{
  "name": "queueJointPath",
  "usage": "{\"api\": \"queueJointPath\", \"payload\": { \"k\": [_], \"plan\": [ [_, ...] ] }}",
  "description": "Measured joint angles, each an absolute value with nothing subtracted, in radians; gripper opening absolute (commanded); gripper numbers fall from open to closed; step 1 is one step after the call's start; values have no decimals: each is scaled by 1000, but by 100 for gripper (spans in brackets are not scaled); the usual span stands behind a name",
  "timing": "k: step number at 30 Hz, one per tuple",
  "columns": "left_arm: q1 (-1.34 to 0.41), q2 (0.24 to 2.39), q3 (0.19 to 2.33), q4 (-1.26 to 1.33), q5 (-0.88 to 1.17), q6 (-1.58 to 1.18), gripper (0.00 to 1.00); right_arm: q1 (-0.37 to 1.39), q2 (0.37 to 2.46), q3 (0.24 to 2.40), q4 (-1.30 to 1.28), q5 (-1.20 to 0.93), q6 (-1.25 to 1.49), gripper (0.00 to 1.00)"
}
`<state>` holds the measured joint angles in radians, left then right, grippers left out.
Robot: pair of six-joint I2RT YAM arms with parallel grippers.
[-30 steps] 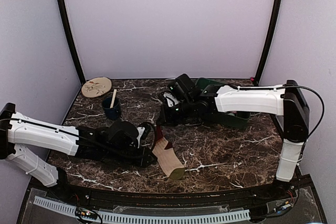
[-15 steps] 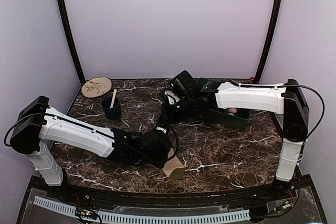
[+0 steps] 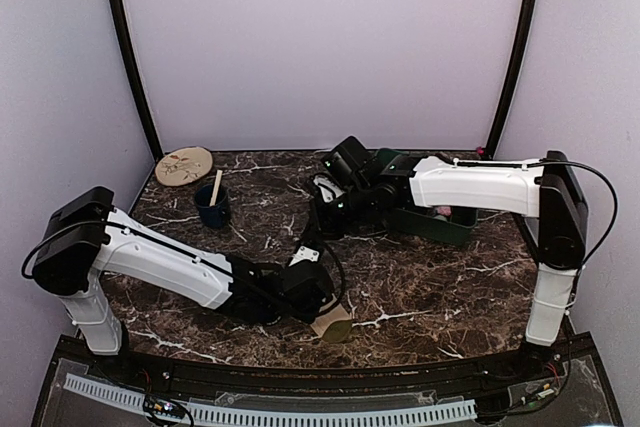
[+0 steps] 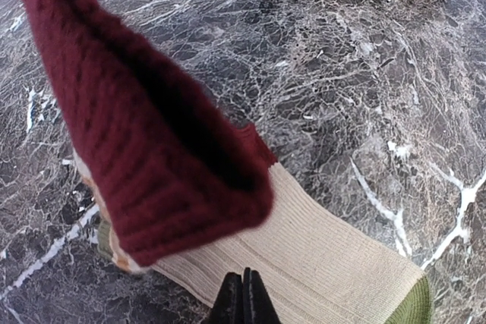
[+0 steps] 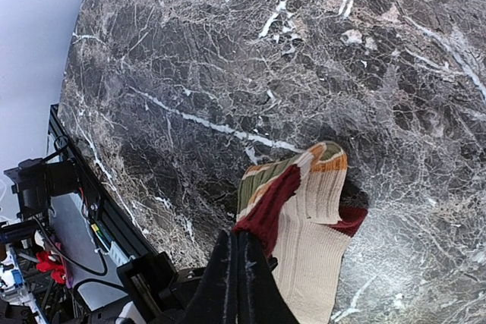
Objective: Roll the socks
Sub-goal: Fold the sock at the center of the board.
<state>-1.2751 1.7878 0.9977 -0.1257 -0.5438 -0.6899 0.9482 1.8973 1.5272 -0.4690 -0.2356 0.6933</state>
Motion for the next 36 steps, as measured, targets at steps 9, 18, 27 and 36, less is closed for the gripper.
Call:
{"api": "queueJointPath", "payload": {
  "k": [9, 18, 27, 36],
  "plan": [
    [-1284, 1699, 853, -129, -528, -809, 1, 953, 1868, 1497, -440, -241, 735, 0],
    [-1285, 1607, 728, -96, -511, -918, 0, 987, 1816, 1414, -395, -221, 788, 0],
    [-1252, 1501, 616, 4, -446, -981, 0, 1041, 1745, 1339, -384, -167, 850, 0],
    [-1230, 1497, 622, 24, -396, -980, 0, 1141, 1664, 1245, -344, -77, 932, 0]
  ]
}}
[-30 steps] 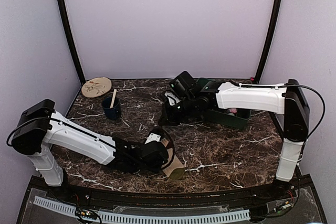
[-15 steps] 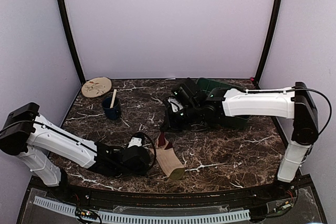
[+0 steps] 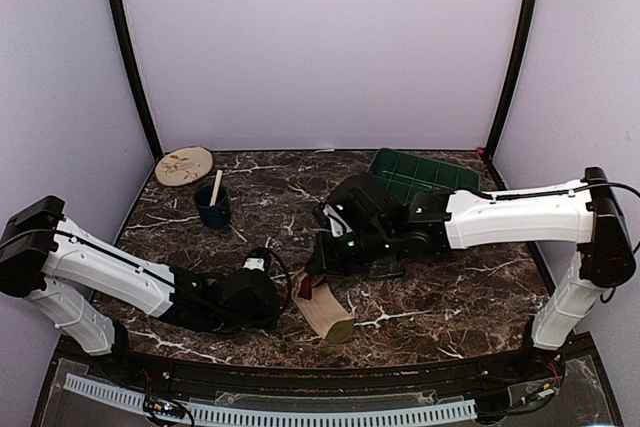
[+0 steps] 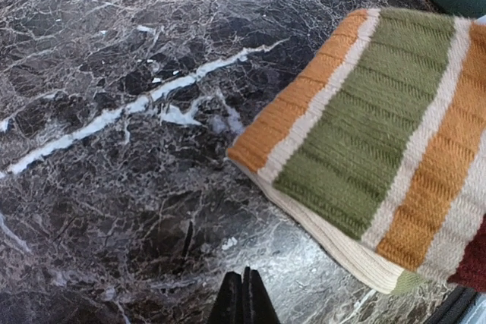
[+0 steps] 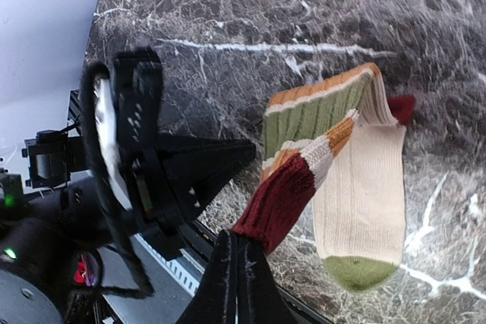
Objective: Roll the socks
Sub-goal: Fold the sock at the center of the board.
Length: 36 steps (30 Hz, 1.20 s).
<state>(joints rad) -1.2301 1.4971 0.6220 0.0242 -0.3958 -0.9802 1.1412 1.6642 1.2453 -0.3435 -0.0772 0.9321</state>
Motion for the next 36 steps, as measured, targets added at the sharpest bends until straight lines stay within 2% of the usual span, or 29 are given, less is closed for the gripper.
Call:
{"api": "queueJointPath", "payload": {
  "k": [10, 19, 31, 36],
  "plan": [
    [-1201, 1421, 632, -4, -377, -962, 0, 1232, 1501, 1014, -318, 27, 1055, 0],
    [-1189, 1425, 717, -33, -370, -910, 0, 1242, 1408, 845, -279, 56, 1130, 0],
    [-1146, 1592, 881, 22, -234, -783, 0, 1242, 1408, 731, -197, 30, 1165, 0],
    [-1137, 1659, 907, 55, -154, -752, 0, 1242, 1408, 710, -181, 25, 1175, 10]
  ]
}}
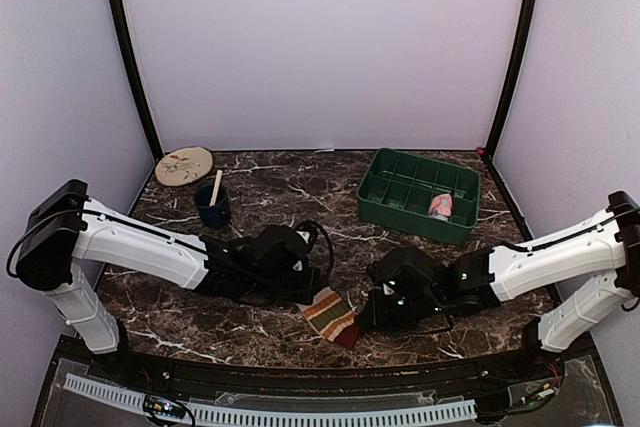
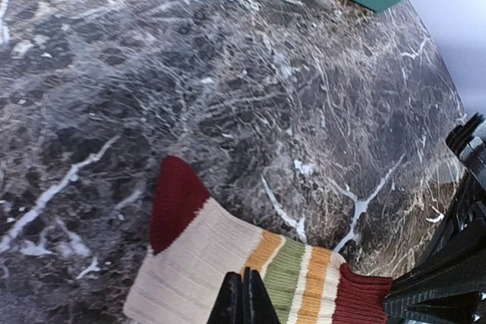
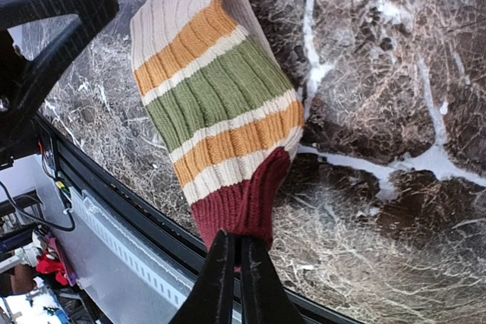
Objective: Roll the socks
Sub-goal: Fold the sock at the center of the board, then smooth out the sock at the center of the board.
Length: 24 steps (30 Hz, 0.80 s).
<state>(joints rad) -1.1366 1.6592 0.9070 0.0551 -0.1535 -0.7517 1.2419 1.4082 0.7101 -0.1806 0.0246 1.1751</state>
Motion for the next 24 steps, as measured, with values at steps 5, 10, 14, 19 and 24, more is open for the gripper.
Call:
{"api": "queueJointPath", "payload": {
  "k": [5, 10, 14, 19, 24],
  "plan": [
    [-1136, 1711, 938, 80, -83, -736, 0, 1243, 1408, 679, -168, 18, 1185, 18],
    [-1128, 1750, 955, 93, -41, -728, 0, 1243, 1407, 665, -175, 15, 1187, 21],
    [-1114, 1776, 955, 94, -26, -727, 0, 1243, 1402, 672, -207, 20, 1180, 25],
    [-1085, 1791, 947, 93, -24, -737, 0, 1243, 1391, 702, -270, 38, 1161, 31],
    [-1062, 1806, 915, 89, -24, -755, 0, 1243, 1356, 744, -347, 79, 1136, 35]
  ]
}}
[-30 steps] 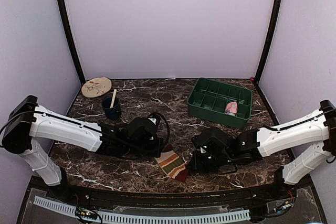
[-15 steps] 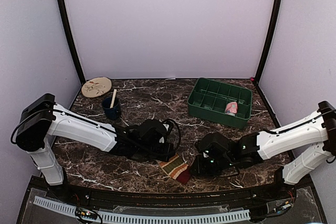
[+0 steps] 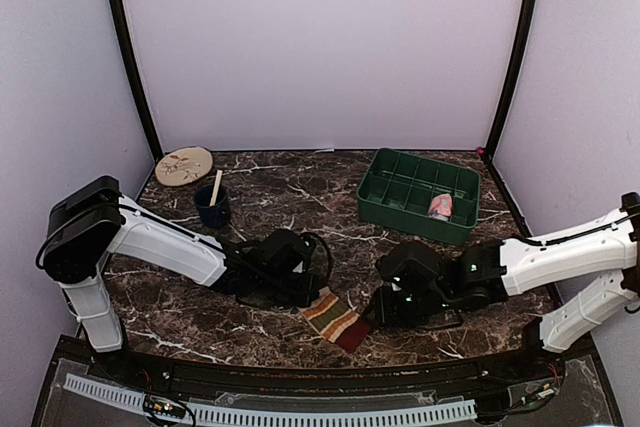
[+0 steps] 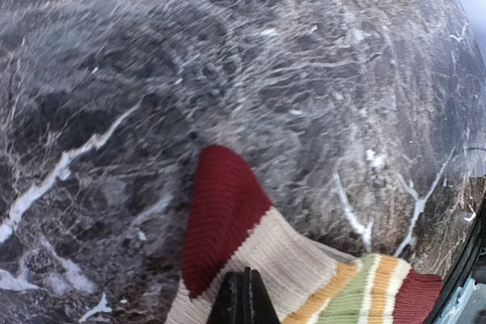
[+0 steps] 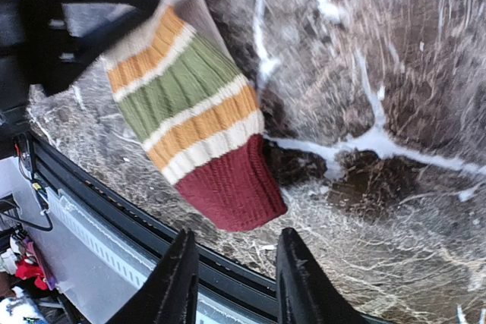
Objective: Roll the socks
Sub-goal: Smooth out the sock at the center of the board.
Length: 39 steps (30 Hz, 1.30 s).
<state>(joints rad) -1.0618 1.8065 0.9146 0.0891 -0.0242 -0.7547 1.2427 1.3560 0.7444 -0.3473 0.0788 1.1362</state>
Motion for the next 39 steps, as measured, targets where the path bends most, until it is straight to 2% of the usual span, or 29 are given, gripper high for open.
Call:
{"api": "queueJointPath", "payload": {
  "k": [8, 18, 23, 29, 39],
  "plan": [
    [-1051, 1810, 908, 101, -18, -775, 0, 1243, 1380, 818, -279, 91, 1038, 32],
    [-1016, 1808, 876, 153, 29, -837, 0, 1232, 1647, 783, 168, -20, 945, 22],
    [-974, 1797, 843, 192, 57, -899, 0, 1223, 1697, 702, 303, -28, 991, 21],
    [-967, 1789, 833, 179, 58, -949, 0, 1223, 1672, 670, 305, 2, 1030, 20],
    [-964, 1755, 803, 152, 56, -1043, 0, 1191, 1666, 700, 147, 64, 1048, 17]
  ]
}}
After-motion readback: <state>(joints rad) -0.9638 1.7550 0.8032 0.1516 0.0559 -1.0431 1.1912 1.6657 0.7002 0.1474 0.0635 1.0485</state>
